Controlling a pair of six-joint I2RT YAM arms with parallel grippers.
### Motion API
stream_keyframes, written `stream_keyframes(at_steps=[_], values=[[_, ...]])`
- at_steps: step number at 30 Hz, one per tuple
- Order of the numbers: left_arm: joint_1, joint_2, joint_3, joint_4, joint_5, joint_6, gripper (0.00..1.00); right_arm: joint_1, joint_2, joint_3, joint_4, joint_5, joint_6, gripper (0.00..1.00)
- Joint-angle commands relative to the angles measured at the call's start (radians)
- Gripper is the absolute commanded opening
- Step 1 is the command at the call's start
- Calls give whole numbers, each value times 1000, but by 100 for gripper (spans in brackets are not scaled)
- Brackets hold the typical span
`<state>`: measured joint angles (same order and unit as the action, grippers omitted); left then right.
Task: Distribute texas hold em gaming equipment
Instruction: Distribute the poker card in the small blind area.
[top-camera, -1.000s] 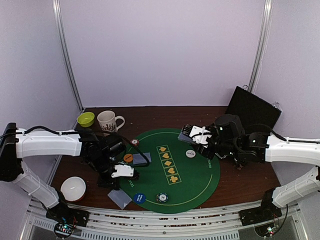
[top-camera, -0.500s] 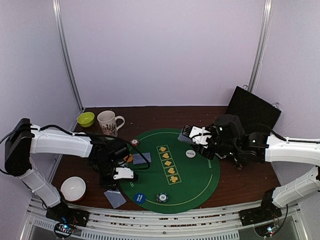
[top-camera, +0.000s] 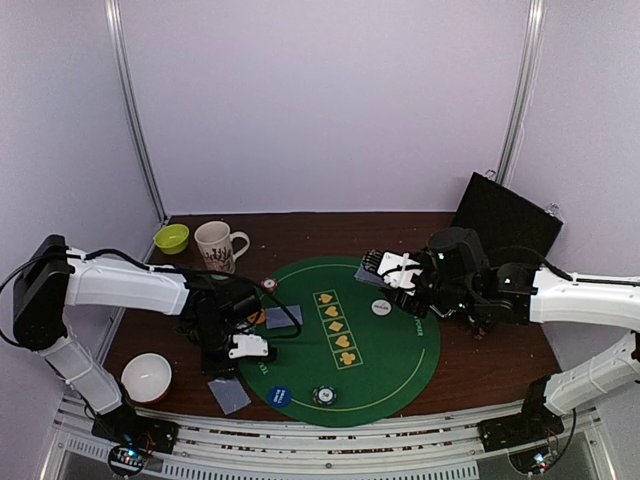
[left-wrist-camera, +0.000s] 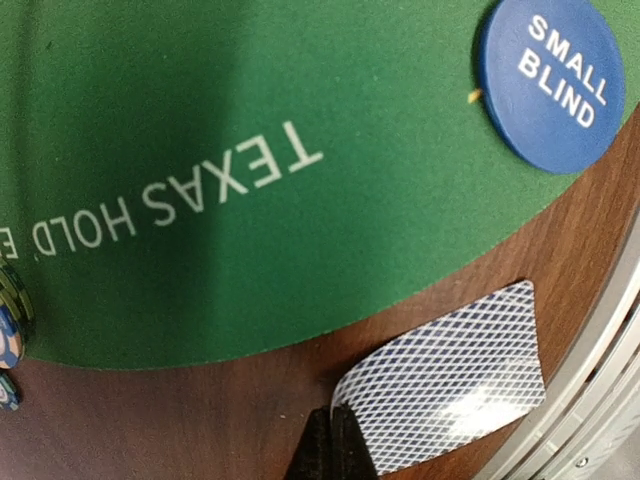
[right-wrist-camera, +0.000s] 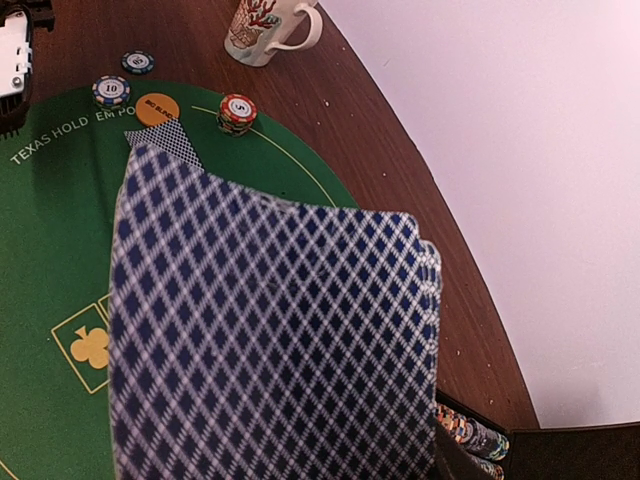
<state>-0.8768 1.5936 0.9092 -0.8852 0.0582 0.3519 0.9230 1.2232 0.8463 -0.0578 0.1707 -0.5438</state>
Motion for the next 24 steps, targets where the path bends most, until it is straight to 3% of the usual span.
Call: stream_keyframes(at_steps=[1,4,9,15,20,24], values=[[2,-15,61,14,43,3,0,-6,1,31,2,2,-4,47],[1,-29,120,13,202,50,0,-5,-2,28,0,6,-4,47],[-13,-26,73,30,115,37,0,-4,-3,30,-1,6,-8,47],[4,-41,143,30,83,-55,0,-5,5,41,-13,10,-14,47],[33,-160,187,86,24,-242,0,-5,-3,37,-24,10,-16,47],[45,-274,149,169,10,-535,0,-5,-18,32,-28,6,-16,47]])
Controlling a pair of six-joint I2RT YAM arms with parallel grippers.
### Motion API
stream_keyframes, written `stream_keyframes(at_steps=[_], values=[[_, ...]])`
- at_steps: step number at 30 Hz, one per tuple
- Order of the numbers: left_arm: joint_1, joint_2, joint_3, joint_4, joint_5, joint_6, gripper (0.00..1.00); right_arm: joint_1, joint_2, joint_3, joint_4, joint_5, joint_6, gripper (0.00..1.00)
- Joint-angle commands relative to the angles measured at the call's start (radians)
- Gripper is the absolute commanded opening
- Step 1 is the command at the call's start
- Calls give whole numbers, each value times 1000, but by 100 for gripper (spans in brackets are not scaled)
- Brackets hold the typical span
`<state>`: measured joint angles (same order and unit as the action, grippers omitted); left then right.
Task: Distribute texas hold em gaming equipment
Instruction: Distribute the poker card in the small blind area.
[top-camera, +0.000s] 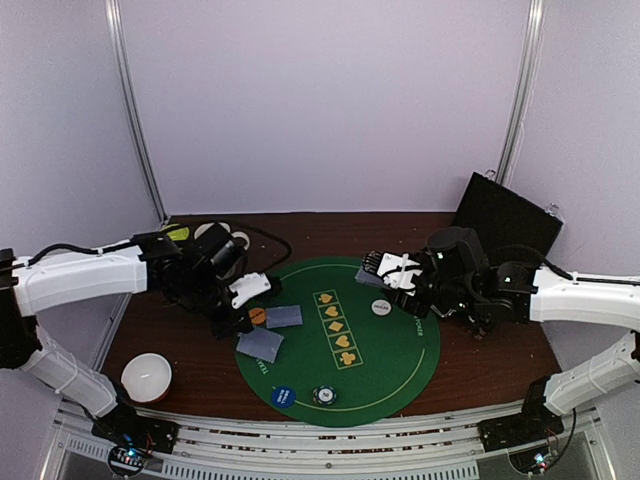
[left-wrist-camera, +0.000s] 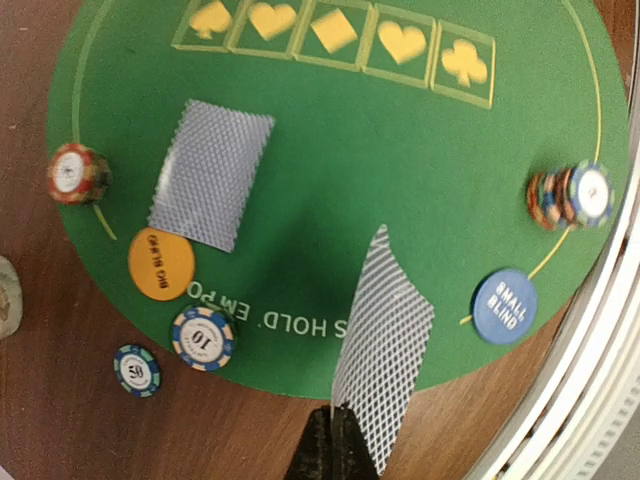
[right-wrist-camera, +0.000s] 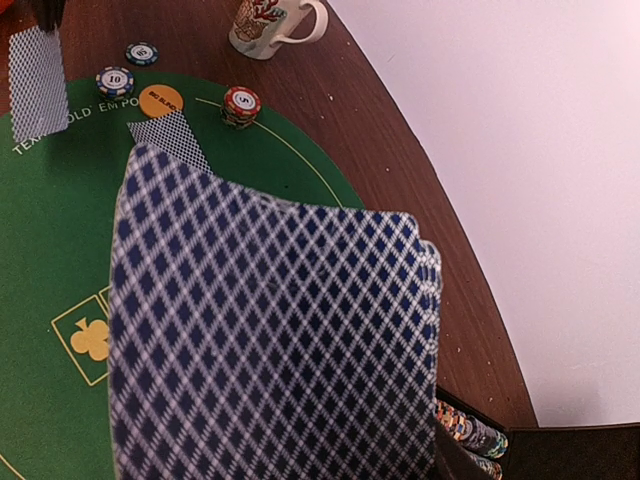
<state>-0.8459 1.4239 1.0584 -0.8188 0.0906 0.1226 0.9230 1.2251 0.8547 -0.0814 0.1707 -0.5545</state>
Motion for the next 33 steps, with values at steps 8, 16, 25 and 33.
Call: stream_keyframes(at_steps=[8,16,25,33], values=[[21,-284,-288,251,-29,-925,0,-7,-28,21,-2,-13,-3,47],[103,-390,-594,491,192,-1128,0,-7,-27,23,2,-22,-2,47],[112,-350,-727,653,305,-1223,0,-6,-39,3,5,-28,10,47],[110,-380,-805,688,328,-1288,0,-7,-39,10,-3,-39,16,47]])
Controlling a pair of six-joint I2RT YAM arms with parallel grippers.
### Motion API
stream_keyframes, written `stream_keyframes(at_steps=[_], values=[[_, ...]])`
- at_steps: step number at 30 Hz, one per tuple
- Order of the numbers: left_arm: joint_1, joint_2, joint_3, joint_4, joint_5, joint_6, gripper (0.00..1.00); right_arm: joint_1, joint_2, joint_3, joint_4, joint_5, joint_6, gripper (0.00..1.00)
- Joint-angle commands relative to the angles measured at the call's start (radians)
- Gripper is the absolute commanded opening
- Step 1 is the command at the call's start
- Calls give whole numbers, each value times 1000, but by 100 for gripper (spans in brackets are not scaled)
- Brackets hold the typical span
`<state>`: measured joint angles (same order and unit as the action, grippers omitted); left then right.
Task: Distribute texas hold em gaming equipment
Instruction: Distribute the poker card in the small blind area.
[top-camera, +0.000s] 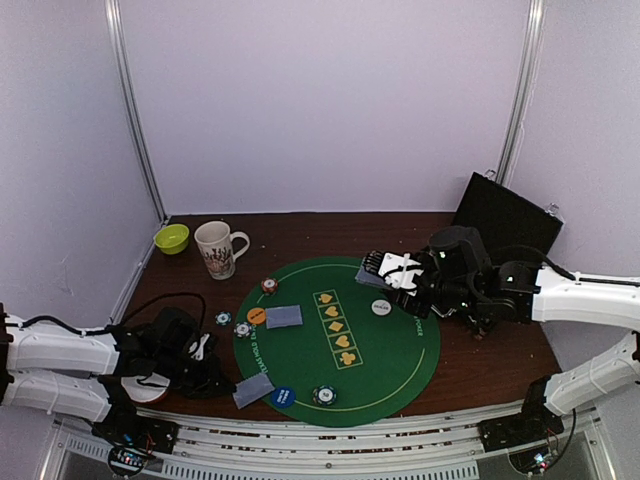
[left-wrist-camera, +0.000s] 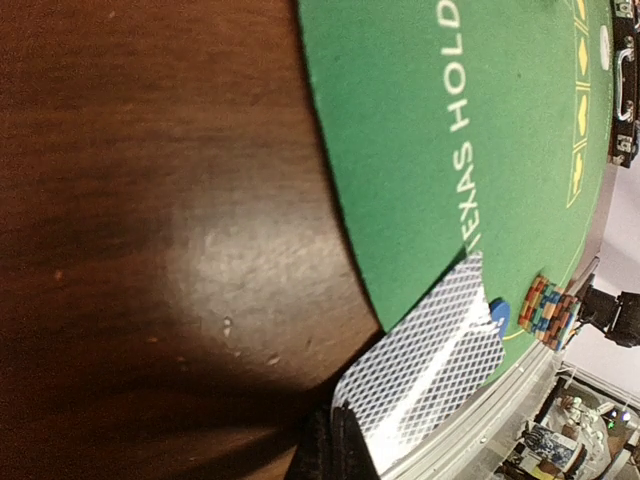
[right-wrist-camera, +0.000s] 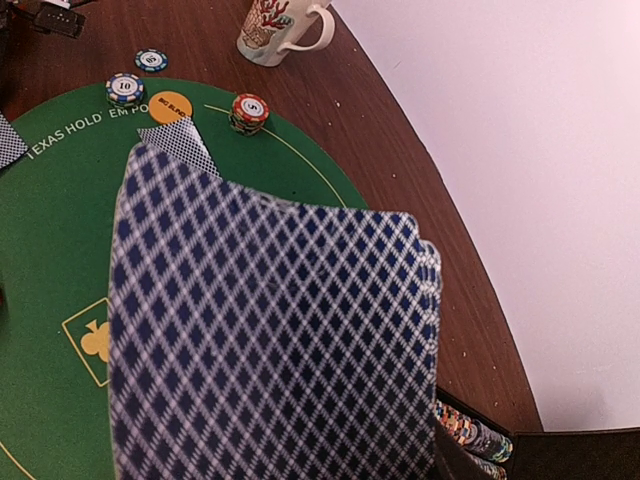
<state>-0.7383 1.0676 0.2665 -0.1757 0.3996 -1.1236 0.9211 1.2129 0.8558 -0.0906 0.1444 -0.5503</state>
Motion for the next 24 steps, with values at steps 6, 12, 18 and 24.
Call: stream_keyframes(at_steps=[6,12,18,24], values=[[4,-68,-16,12,1,-53,0,-5,-34,7,1,-12,13,47],[3,-85,-13,-42,6,-50,17,-5,-39,9,-4,-14,13,47],[2,-101,-12,-59,20,-45,21,-4,-45,10,-12,-9,7,47],[3,-126,87,-209,-40,14,37,-5,-49,13,-22,-15,9,47]])
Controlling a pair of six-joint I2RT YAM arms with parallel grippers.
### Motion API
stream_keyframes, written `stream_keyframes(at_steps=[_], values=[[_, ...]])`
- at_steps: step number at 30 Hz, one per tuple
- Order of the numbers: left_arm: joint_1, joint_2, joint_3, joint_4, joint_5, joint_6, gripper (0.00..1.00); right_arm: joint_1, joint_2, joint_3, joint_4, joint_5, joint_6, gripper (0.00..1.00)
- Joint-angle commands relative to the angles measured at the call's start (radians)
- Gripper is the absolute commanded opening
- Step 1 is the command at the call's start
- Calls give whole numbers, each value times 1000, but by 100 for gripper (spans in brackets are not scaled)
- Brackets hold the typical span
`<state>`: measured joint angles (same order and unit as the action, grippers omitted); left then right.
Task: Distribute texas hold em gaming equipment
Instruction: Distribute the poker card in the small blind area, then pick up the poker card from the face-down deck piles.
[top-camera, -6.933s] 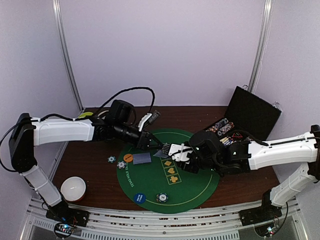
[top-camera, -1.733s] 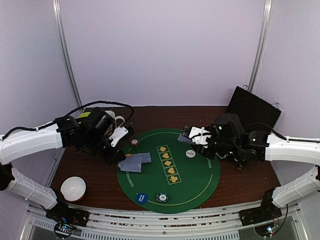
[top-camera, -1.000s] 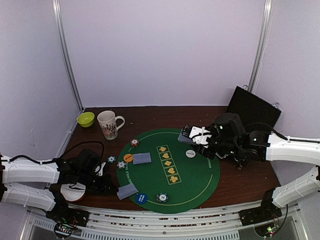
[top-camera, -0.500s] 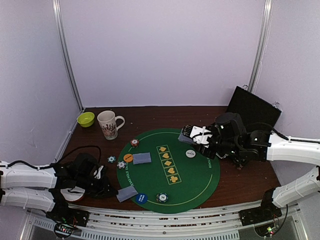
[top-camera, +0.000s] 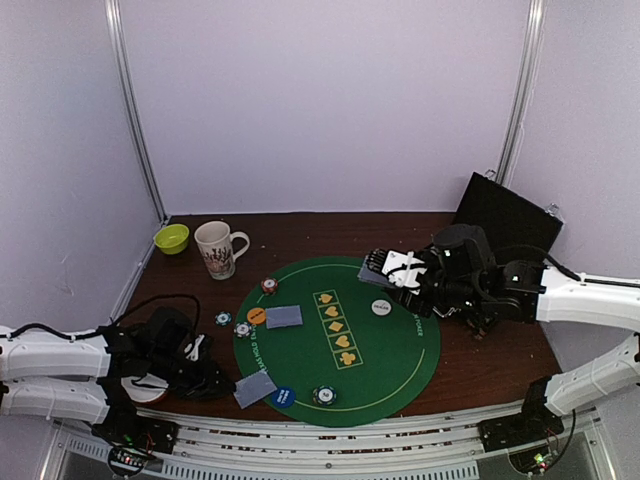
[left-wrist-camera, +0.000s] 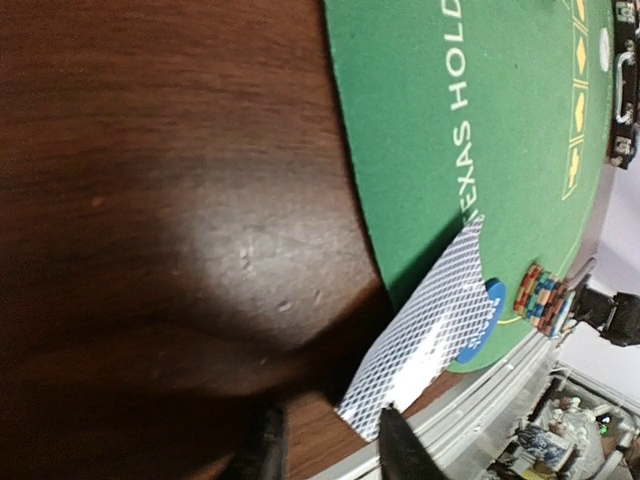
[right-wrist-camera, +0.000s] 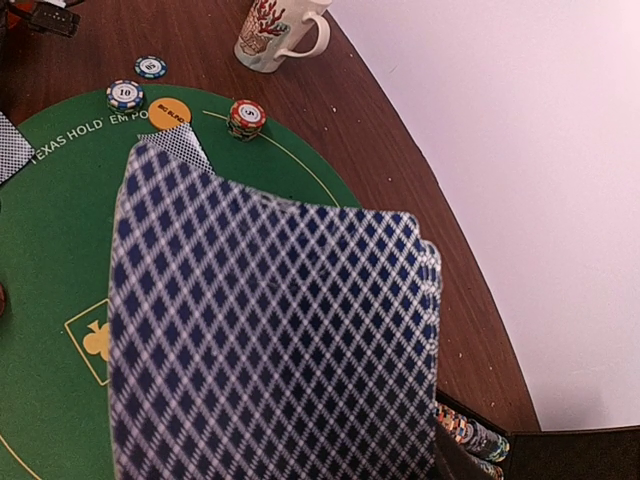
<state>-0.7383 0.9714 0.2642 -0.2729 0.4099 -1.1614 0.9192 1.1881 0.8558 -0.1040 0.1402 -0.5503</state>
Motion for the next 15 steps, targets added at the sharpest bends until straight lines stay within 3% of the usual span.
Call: stream_keyframes(at_steps=[1,4,6,10,15], values=[[4,-41,140,-159,-95,82,42,-3,-24,15,-15,-12,7,47],[4,-29,326,-273,-244,225,51,-1,-20,31,-35,-23,3,47],[4,10,467,-244,-284,349,61,2,-17,44,-47,-37,3,47],[3,153,665,-104,-147,529,78,34,-23,62,-32,-78,-6,47],[4,320,829,103,41,577,92,73,9,75,-18,-51,-28,47]])
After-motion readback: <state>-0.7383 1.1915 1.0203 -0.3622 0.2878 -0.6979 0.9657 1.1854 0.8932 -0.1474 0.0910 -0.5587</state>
